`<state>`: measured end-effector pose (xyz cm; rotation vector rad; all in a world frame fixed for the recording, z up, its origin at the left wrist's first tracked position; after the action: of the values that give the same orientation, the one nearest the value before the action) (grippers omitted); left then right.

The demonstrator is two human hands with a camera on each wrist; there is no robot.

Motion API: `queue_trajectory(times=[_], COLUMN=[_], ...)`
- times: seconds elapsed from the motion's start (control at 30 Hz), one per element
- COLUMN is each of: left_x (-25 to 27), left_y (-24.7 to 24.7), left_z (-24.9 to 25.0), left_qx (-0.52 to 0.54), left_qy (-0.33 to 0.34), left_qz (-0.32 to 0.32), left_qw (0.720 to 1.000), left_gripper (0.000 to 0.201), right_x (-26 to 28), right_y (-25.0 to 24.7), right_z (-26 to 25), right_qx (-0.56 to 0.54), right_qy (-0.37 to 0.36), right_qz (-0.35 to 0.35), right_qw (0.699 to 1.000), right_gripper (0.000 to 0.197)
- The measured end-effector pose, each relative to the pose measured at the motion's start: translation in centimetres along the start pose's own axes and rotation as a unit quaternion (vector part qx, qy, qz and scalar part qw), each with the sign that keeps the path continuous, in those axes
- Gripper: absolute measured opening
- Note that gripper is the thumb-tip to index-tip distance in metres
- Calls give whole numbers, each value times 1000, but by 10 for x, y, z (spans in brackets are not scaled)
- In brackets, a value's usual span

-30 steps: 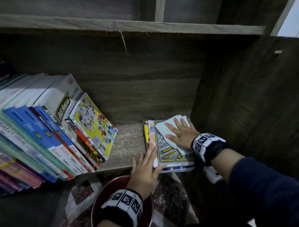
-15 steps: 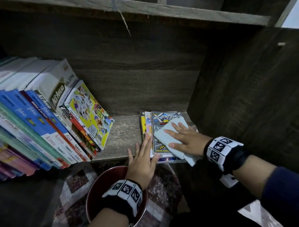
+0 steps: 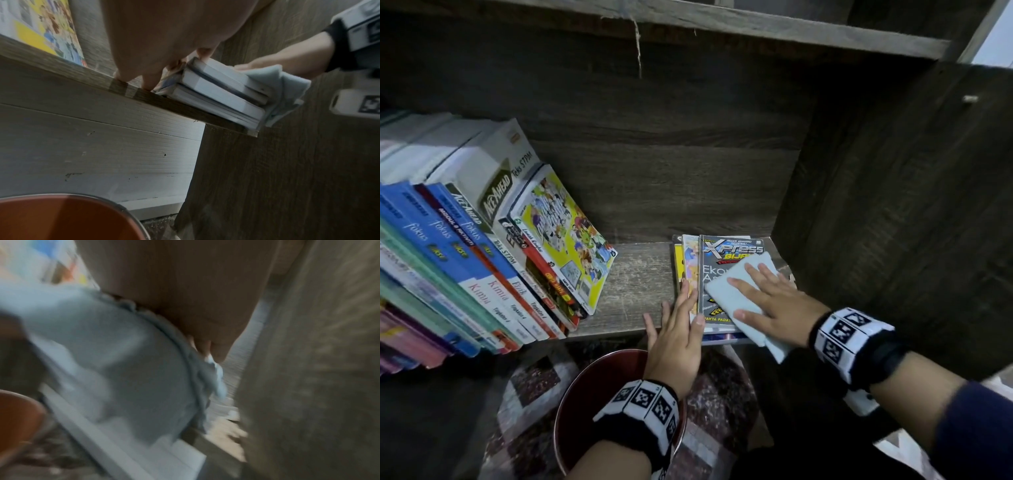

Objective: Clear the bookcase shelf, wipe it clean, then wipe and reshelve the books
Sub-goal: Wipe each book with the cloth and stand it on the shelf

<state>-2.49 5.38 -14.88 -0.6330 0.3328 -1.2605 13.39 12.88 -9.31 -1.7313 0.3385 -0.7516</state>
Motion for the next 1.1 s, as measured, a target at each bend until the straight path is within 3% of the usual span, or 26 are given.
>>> queue_trajectory(times=[0.2,0.33,0.5,0.57,0.67,0.73,0.8,0.87,0.97,1.03,1.1], left_x=[0,2,0,0,1,1,1,2,1,-1,0], left_y=[1,1,1,1,1,1,0,0,-2,-7,-13], left_z=[0,-1,-1,-1,-1,-1,-1,0,0,2,4], left_qx=[-10,-3,4,3,2,2,0,2,23,46,63], left_qy=[1,3,6,9,12,13,13,12,8,3,-11], left_qz=[-1,-3,-1,-5,-9,-12,-14,-19,-22,-6,9], left_qw=[1000,1000,1000,1000,1000,1000,1000,1000,999,999,998], left_gripper=[48,47,44,44,44,44,43,42,43,44,47], right_x=[-24,-39,0,15,24,23,18,13,6,2,-4], right_y=[-13,-8,0,-4,-14,-24,-30,-37,-52,-51,-40], right_z=[22,-2,-10,-3,20,37,46,40,7,-3,0], right_qx=[3,12,10,-37,-127,-132,-90,23,133,56,-53], right_qy=[92,52,-47,-43,34,110,187,247,181,174,205], right_qz=[14,40,62,105,202,261,262,232,284,277,210], right_qw=[996,998,997,993,970,950,943,941,932,943,955], right_gripper=[72,68,76,59,53,53,57,59,38,35,42])
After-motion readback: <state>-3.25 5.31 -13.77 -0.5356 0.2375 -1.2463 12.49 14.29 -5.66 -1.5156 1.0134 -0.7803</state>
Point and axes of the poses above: each hand's wrist, its own x-axis away from the middle knuckle, its own y-axis out of the palm, z = x × y, the point moved 6 cm from there along -x, towards the middle knuckle, and after that the axes turned 15 degrees about -y, right-handed, at the moved point
